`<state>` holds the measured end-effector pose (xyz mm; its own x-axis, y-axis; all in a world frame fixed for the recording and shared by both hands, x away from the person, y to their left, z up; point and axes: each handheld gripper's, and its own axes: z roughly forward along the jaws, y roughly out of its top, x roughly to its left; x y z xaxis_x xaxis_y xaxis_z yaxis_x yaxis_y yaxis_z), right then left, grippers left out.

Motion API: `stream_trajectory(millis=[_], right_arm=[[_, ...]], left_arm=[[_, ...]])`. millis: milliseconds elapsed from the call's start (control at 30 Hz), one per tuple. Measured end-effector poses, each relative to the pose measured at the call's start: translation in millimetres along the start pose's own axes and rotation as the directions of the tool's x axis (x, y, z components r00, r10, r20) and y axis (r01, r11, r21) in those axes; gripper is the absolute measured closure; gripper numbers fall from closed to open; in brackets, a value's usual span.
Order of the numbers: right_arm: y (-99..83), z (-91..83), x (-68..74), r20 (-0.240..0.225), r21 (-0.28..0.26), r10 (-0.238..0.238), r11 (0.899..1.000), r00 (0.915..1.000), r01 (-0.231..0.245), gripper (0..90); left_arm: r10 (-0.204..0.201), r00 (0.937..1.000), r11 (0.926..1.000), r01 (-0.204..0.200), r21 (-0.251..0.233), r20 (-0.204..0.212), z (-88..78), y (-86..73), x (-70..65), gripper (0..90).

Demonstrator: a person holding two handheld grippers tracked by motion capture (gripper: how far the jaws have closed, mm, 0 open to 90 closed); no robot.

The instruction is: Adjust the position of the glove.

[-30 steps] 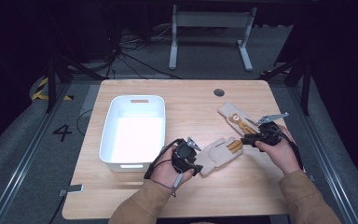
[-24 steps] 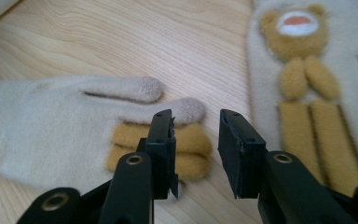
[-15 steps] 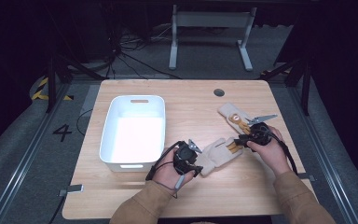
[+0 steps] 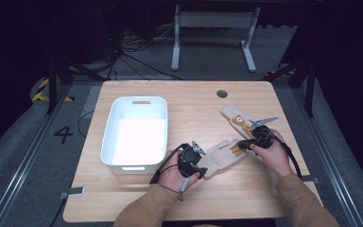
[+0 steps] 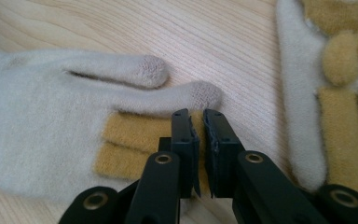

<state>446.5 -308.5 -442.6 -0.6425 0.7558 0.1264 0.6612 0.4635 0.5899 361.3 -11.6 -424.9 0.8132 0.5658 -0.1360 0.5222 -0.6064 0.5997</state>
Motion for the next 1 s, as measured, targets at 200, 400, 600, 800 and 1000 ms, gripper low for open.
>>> stream_trajectory(millis=[200, 400, 600, 800, 1000], right_arm=[[-1.5, 0.7, -0.5, -0.001, -0.013, 0.002, 1.0, 1.0, -0.002, 83.6], [-1.7, 0.8, -0.3, -0.002, -0.011, -0.003, 1.0, 1.0, 0.003, 83.5], [-1.9, 2.0, 1.0, 0.002, -0.007, -0.012, 1.0, 0.9999, 0.012, 83.5], [-1.9, 2.5, 1.8, 0.005, -0.004, -0.017, 1.0, 0.9998, 0.017, 83.6], [-2.0, 2.3, 2.7, 0.011, -0.005, -0.023, 1.0, 0.9997, 0.023, 83.6]], left_arm=[[0.015, 0.9996, 0.9996, -0.015, 0.026, -0.025, 15.6, 2.0, -3.5, 54.0], [0.012, 0.9994, 0.9978, -0.01, 0.066, -0.031, 25.8, 2.8, -3.7, 51.5], [0.034, 0.998, 0.9951, -0.029, 0.095, -0.053, 30.5, 2.9, -6.0, 64.2], [0.072, 0.9936, 0.9916, -0.061, 0.114, -0.087, 30.9, 4.7, -9.1, 81.7], [0.065, 0.9944, 0.9924, -0.056, 0.11, -0.084, 30.6, 4.8, -6.3, 86.2]])
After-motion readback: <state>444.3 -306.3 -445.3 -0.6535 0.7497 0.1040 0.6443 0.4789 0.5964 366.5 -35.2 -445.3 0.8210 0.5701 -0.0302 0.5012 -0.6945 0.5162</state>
